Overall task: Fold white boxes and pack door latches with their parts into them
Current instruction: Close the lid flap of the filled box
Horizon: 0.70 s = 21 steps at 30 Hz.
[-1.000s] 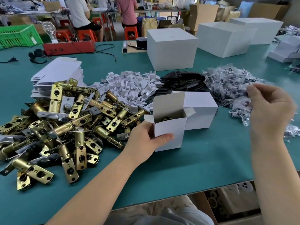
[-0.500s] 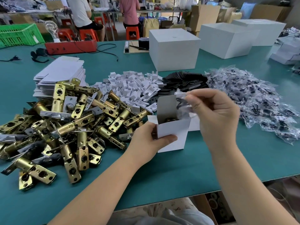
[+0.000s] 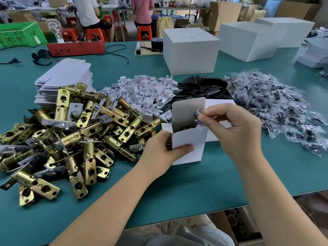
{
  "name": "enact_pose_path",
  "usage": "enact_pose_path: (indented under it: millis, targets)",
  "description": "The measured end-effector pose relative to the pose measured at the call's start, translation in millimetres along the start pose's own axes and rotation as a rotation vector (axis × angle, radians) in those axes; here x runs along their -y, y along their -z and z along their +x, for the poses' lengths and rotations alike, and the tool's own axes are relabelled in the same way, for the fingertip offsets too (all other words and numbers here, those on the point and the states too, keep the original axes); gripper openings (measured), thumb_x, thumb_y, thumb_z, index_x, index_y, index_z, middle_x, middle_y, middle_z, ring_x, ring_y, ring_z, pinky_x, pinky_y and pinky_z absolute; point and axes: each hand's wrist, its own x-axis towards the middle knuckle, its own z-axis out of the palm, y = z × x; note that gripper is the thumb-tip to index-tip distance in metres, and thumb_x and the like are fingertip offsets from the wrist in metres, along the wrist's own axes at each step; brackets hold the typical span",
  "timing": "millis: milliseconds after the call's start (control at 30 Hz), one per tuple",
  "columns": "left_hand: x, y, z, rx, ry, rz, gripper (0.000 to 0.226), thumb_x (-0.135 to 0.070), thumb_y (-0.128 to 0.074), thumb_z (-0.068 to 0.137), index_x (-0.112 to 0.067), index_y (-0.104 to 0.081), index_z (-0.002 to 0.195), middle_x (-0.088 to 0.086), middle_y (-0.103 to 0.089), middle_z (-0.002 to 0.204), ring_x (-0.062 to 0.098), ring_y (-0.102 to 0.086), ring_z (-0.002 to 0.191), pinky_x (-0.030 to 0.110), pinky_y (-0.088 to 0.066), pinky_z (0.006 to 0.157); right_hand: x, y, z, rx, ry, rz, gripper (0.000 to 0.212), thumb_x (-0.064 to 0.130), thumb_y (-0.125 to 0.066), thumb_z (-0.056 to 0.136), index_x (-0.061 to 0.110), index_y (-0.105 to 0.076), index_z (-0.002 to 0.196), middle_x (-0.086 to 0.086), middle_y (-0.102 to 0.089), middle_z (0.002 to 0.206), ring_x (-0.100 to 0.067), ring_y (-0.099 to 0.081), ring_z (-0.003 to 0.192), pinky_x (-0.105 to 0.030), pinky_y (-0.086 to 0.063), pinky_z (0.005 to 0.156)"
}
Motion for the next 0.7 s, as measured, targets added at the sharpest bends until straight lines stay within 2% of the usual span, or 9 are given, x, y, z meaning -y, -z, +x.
enact_pose_path:
  millis: [100, 167, 233, 367, 433, 533, 633, 700]
  targets:
    - [0, 0, 0, 0.01, -0.003, -0.02, 0.051, -0.049, -0.075, 0.068, -0.016, -0.07, 0.107, -0.001, -0.072, 0.102, 0.011, -0.068, 0.094, 0.025, -0.053, 0.078, 1, 7, 5, 0.082, 0.076, -0.198, 0.005, 0.015, -0.074, 0.078, 0.01, -0.073, 0.079, 0.003, -0.068, 0.074, -0.011, -0.054, 0.074, -0.02, -0.044, 0.069]
    - [1, 0, 0, 0.022, -0.007, -0.046, 0.046, -0.042, -0.078, 0.071, -0.017, -0.071, 0.108, -0.004, -0.073, 0.101, 0.008, -0.069, 0.094, 0.02, -0.052, 0.076, 1, 13, 9, 0.166, 0.084, -0.237, 0.005, 0.015, -0.072, 0.08, 0.011, -0.074, 0.081, 0.0, -0.069, 0.072, -0.016, -0.052, 0.076, -0.024, -0.044, 0.07]
    - [2, 1, -1, 0.036, -0.012, -0.063, 0.041, -0.036, -0.08, 0.073, -0.018, -0.071, 0.109, -0.006, -0.074, 0.101, 0.007, -0.069, 0.094, 0.017, -0.05, 0.076, 1, 20, 11, 0.262, 0.069, -0.217, 0.009, 0.019, -0.068, 0.083, 0.013, -0.075, 0.084, -0.001, -0.069, 0.073, -0.016, -0.054, 0.077, -0.027, -0.045, 0.071]
    - [1, 0, -1, 0.034, -0.021, -0.068, 0.05, -0.042, -0.078, 0.07, -0.019, -0.07, 0.113, -0.007, -0.074, 0.104, 0.01, -0.069, 0.098, 0.026, -0.054, 0.084, 2, 33, 13, 0.42, 0.0, -0.09, 0.024, 0.041, -0.066, 0.082, 0.026, -0.069, 0.1, 0.006, -0.066, 0.079, -0.01, -0.055, 0.085, -0.023, -0.044, 0.079]
    - [1, 0, -1, 0.034, -0.024, -0.072, 0.05, -0.041, -0.077, 0.069, -0.018, -0.07, 0.113, -0.007, -0.074, 0.104, 0.009, -0.069, 0.097, 0.025, -0.054, 0.083, 2, 32, 11, 0.411, -0.004, -0.087, 0.024, 0.034, -0.071, 0.08, 0.03, -0.065, 0.103, 0.012, -0.065, 0.081, -0.005, -0.055, 0.084, -0.02, -0.044, 0.079]
    - [2, 0, -1, 0.038, -0.023, -0.066, 0.05, -0.042, -0.077, 0.069, -0.016, -0.07, 0.112, -0.005, -0.074, 0.104, 0.01, -0.069, 0.097, 0.026, -0.054, 0.083, 5, 25, 9, 0.295, -0.095, -0.065, 0.026, 0.017, -0.077, 0.077, 0.032, -0.063, 0.093, 0.017, -0.067, 0.082, -0.003, -0.057, 0.077, -0.019, -0.044, 0.074]
    - [3, 0, 0, 0.036, -0.018, -0.053, 0.052, -0.044, -0.076, 0.07, -0.013, -0.069, 0.111, -0.002, -0.073, 0.102, 0.013, -0.069, 0.096, 0.027, -0.054, 0.081, 10, 13, 8, 0.224, -0.184, -0.119, 0.018, 0.019, -0.082, 0.073, 0.025, -0.066, 0.077, 0.011, -0.067, 0.074, -0.005, -0.054, 0.07, -0.015, -0.042, 0.066]
    - [3, 0, 1, 0.035, -0.016, -0.048, 0.052, -0.046, -0.075, 0.07, -0.013, -0.068, 0.11, 0.0, -0.073, 0.101, 0.014, -0.069, 0.094, 0.026, -0.053, 0.078, 13, 7, 8, 0.187, -0.159, -0.2, 0.014, 0.02, -0.083, 0.071, 0.02, -0.068, 0.071, 0.006, -0.065, 0.069, -0.005, -0.051, 0.066, -0.016, -0.041, 0.064]
